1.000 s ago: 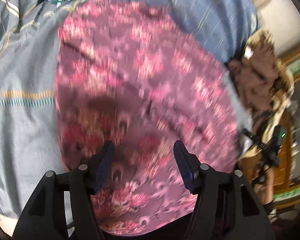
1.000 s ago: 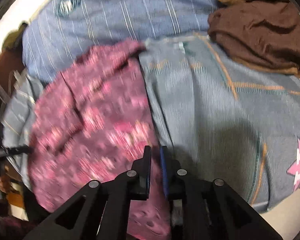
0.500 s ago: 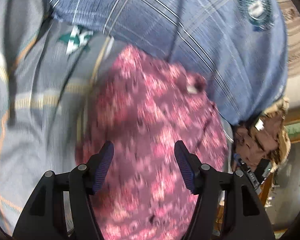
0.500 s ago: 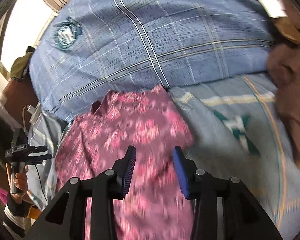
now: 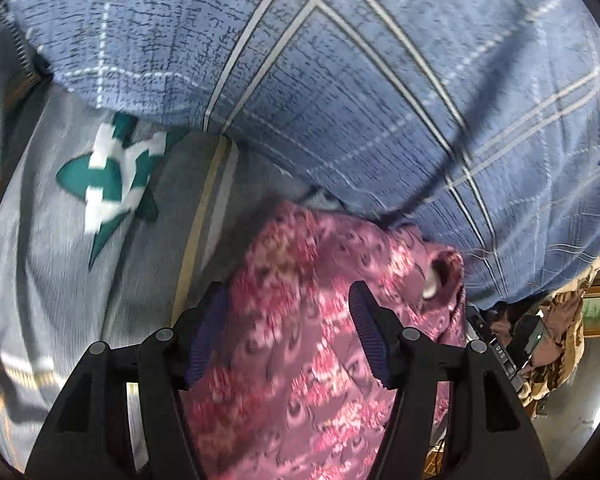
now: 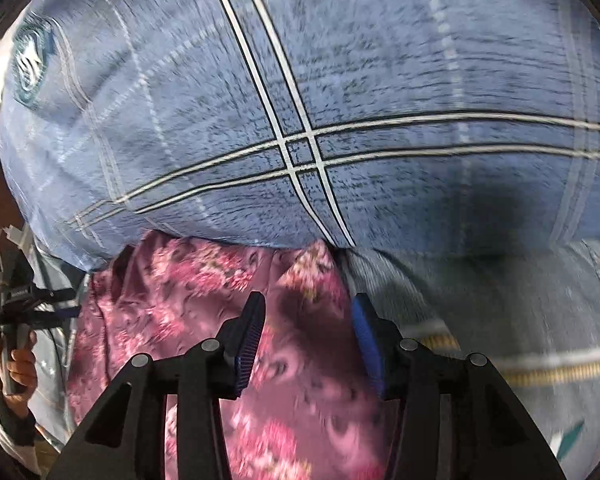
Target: Fold small clothes
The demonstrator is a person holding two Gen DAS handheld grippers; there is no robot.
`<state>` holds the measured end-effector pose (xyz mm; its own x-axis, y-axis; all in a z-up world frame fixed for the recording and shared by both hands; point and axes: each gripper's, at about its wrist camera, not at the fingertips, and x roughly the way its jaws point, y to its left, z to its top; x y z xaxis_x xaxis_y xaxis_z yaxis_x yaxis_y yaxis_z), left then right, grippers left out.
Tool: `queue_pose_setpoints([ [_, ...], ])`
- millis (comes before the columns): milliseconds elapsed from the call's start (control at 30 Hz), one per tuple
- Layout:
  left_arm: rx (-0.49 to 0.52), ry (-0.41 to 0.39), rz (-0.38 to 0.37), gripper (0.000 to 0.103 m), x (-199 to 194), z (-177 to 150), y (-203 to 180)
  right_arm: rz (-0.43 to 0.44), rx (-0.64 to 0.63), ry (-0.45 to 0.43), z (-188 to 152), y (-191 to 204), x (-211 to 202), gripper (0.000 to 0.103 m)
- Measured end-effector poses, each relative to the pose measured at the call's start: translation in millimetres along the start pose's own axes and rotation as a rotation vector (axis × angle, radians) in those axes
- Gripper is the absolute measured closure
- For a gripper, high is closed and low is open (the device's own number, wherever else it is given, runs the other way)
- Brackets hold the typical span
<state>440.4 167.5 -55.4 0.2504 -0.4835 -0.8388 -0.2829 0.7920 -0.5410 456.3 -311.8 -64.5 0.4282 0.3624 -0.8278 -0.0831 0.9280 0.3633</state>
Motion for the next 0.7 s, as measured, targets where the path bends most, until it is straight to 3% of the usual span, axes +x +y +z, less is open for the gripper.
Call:
queue_pose_setpoints([
  [167, 0.043, 0.029, 0.043, 0.037, 20, 8, -3, 0.043, -0.009, 0.061, 6, 3, 23, 0.051],
  [267, 0.095, 0.021, -0.012, 0.033, 22, 6, -10, 0.038, -0.086, 0.053, 5, 14, 28, 0.054],
  [300, 0.111, 0.025, -0.043, 0.033, 23, 4, -13, 0.014, -0.132, 0.054, 3, 20, 29, 0.063],
  [333, 0.131, 0.014, -0.049, 0.034, 23, 1, -16, -0.008, -0.163, 0.053, 2, 25, 29, 0.083],
  [367, 0.155, -0.003, -0.031, 0.034, 24, -2, -19, -0.022, -0.192, 0.057, 0, 29, 29, 0.092],
  [433, 0.179, -0.022, 0.001, 0.056, 24, -9, -22, -0.052, -0.241, 0.027, -6, 38, 23, 0.096],
  [467, 0.186, -0.022, 0.022, 0.084, 26, -10, -23, -0.058, -0.259, 0.011, -8, 41, 19, 0.097],
  [500, 0.185, -0.018, 0.035, 0.095, 28, -13, -23, -0.066, -0.274, -0.006, -10, 45, 14, 0.097],
  [700, 0.207, -0.159, 0.040, 0.096, -4, -34, -31, -0.079, -0.310, -0.123, -23, 54, -28, 0.098],
])
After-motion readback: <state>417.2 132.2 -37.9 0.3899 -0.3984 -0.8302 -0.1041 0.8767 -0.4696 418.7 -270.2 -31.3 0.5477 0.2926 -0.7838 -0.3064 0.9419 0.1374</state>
